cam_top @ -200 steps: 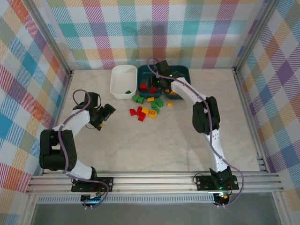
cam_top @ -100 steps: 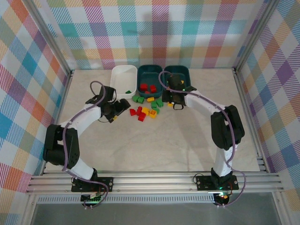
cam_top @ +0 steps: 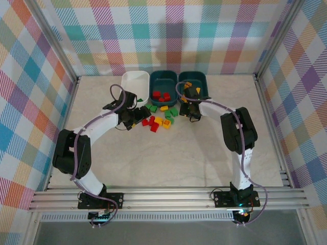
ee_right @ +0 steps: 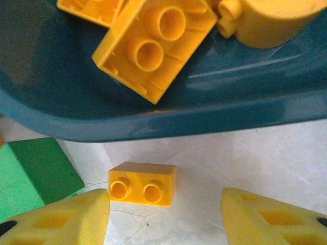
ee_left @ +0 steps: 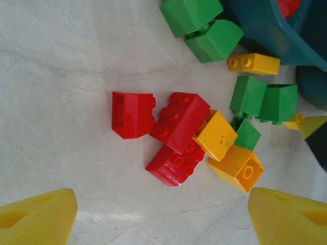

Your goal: Sort the legos into containers by color

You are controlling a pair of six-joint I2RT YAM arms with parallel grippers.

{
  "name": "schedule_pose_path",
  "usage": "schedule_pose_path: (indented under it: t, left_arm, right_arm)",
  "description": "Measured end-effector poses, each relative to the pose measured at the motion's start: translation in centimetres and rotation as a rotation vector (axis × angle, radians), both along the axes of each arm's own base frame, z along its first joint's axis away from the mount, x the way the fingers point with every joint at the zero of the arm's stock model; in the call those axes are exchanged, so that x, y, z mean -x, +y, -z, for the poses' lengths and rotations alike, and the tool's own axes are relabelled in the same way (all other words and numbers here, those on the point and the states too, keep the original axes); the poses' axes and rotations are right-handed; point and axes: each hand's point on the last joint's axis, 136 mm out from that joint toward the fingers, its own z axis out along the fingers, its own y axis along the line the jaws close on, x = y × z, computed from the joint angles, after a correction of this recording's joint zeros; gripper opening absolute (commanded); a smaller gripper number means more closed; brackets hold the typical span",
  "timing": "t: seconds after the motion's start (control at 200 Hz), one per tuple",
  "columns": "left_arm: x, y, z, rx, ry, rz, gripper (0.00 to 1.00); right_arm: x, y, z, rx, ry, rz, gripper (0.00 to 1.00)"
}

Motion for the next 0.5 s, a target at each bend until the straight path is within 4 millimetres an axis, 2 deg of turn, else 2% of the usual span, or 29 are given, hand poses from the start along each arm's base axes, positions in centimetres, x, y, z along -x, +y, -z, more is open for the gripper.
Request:
schedule_pose_path:
  t: [0.325,0.4,0.5]
  left_arm:
    - [0.3,-0.6,0.0,-0.008,0.001,0.014,0.87]
    - [0.3,-0.5,0.0,-0.013,0.000,0.011,0.87]
    - [0.3,-0.5,0.0,-0.014,0.000,0.010,0.86]
  right_arm:
    - [-1.0,0.9,0.8,-0.020,0.004,-0.011,0.60]
    - [-1.2,1.0,1.0,-0.017,0.010,-0.012,0.56]
    - [-1.6,1.3,0.9,-0.023,-0.004,-0.016,0.42]
